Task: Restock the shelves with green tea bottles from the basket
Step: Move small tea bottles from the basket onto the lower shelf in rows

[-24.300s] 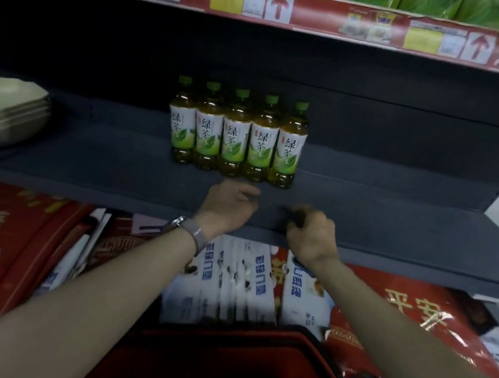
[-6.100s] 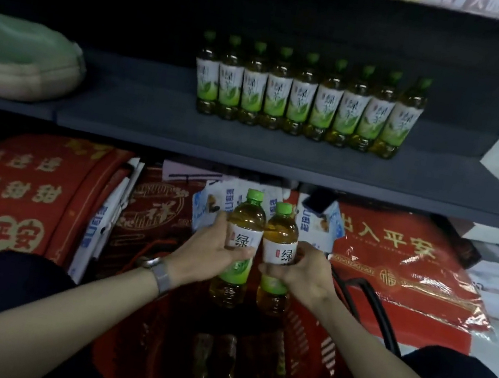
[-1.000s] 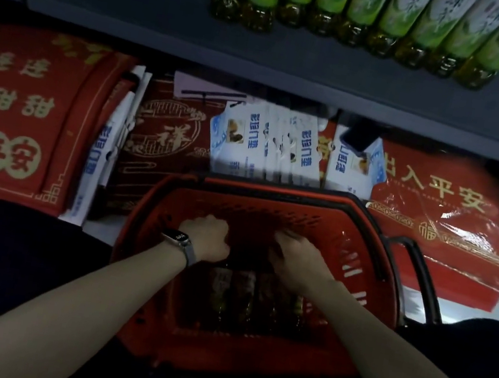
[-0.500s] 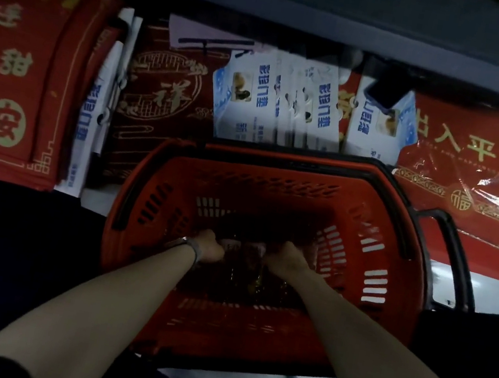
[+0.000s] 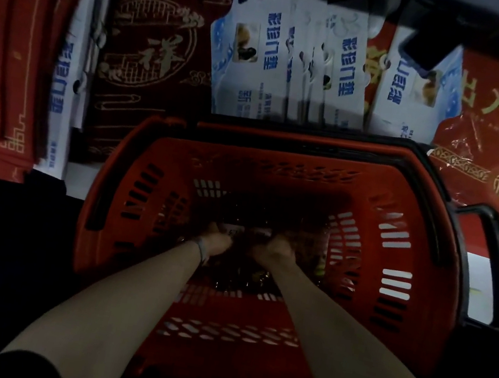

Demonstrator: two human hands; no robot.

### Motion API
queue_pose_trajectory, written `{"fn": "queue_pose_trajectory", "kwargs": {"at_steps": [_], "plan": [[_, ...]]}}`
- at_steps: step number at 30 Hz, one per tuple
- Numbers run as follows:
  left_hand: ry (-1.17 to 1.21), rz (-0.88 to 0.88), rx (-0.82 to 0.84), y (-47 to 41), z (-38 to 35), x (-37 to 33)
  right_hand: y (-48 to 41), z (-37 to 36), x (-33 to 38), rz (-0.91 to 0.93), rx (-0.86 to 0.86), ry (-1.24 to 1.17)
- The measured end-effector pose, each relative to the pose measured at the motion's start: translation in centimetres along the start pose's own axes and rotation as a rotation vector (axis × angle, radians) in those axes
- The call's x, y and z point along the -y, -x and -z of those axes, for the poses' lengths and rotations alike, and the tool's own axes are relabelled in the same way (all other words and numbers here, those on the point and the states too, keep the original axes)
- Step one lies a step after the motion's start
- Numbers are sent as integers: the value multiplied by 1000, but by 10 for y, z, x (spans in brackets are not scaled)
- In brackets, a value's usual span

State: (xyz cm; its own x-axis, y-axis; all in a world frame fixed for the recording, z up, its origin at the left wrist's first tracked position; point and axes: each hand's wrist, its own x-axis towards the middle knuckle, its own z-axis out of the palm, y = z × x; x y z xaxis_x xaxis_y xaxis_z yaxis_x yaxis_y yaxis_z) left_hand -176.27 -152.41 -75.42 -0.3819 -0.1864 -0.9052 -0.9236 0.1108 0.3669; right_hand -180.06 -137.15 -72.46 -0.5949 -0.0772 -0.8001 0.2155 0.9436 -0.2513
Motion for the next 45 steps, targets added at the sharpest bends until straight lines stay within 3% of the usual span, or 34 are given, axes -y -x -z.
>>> {"fn": "queue_pose_trajectory", "kwargs": {"at_steps": [4,9,17,23,32,45], "plan": [[12,26,19,-21,-2,13,-10,-13,-5,85,-16,123],[49,32,67,0,4,4,-10,-25,-9,-12,-119,59],[62,64,166,36,18,-15,2,0,-5,33,53,138],[-4,-14,198,76,22,-32,26,28,-10,81,10,56],[-143,-227,111,139,21,-55,89,78,-18,138,-184,-198],[-98,-711,42,231,37,-111,173,168,-3,312,-375,-247]]}}
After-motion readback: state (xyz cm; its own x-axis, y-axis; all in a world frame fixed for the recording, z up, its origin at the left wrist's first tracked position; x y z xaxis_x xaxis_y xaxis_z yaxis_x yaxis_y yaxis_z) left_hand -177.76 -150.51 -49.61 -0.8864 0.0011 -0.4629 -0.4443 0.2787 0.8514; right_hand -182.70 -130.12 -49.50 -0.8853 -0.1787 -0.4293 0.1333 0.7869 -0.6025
